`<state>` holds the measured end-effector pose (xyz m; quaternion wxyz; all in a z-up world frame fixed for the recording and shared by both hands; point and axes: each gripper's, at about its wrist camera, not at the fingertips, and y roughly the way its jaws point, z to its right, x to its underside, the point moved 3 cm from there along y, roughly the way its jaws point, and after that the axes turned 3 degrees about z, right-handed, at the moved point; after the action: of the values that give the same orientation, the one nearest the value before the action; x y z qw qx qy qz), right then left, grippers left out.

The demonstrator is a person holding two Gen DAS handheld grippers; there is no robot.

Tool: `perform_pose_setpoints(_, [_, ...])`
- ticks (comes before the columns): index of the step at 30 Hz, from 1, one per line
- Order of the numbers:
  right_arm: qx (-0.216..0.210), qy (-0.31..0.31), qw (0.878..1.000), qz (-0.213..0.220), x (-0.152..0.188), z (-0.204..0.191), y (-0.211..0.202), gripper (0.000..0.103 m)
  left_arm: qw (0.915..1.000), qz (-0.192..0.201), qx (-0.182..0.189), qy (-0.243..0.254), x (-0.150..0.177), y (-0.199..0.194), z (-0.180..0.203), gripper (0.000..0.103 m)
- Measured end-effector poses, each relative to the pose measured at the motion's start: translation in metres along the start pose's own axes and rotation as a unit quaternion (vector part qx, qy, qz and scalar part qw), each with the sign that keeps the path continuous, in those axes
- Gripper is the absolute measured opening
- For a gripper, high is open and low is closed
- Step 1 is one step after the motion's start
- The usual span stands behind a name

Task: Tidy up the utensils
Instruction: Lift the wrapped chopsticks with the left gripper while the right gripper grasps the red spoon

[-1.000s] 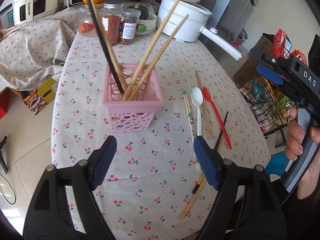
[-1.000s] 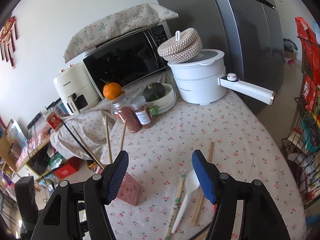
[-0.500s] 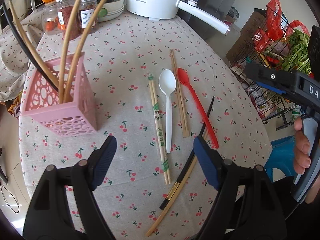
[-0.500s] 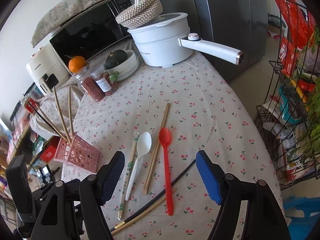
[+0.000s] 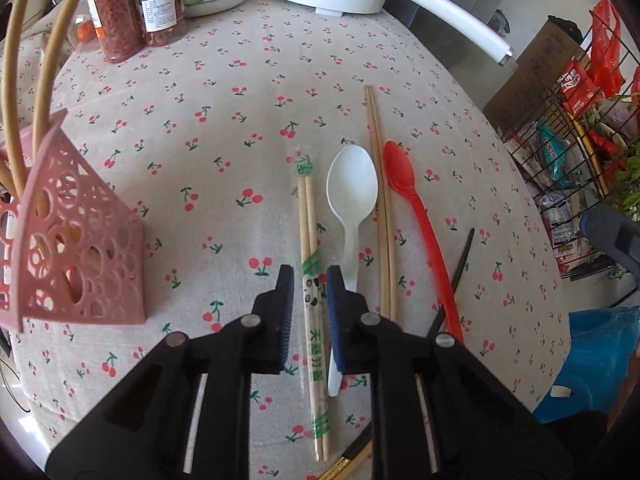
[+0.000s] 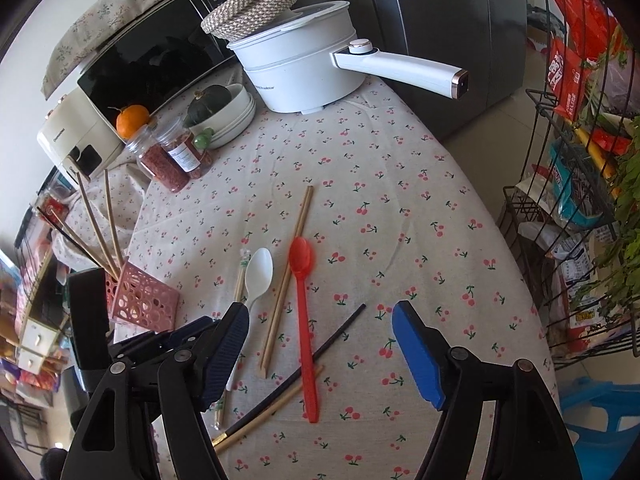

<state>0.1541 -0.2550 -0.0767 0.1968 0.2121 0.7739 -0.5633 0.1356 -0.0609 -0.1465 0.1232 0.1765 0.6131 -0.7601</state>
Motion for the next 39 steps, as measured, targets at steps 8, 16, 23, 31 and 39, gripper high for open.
perform_pose_setpoints(8, [0.003, 0.0, 1.0, -0.022, 0.0, 0.003, 0.009, 0.075, 0.9996, -0.025, -0.003, 0.008, -0.006, 0.014, 0.005, 0.017])
perform_pose_setpoints(16, [0.008, -0.003, 0.999, -0.032, 0.004, 0.004, 0.013, 0.075, 0.9993, -0.033, -0.008, 0.012, -0.01, 0.017, 0.004, 0.011])
perform_pose_setpoints(23, [0.018, -0.002, 0.999, -0.043, 0.006, 0.007, 0.018, 0.075, 0.9998, -0.015, 0.006, 0.014, -0.011, 0.003, 0.004, 0.01])
perform_pose_setpoints(31, [0.024, -0.002, 0.998, -0.064, 0.009, 0.007, 0.03, 0.075, 0.9987, 0.03, 0.034, 0.024, -0.01, -0.034, 0.007, 0.006])
perform_pose_setpoints(39, [0.043, -0.007, 0.995, -0.089, 0.014, 0.005, 0.05, 0.075, 0.996, 0.063, 0.056, 0.031, -0.003, -0.069, -0.003, 0.006])
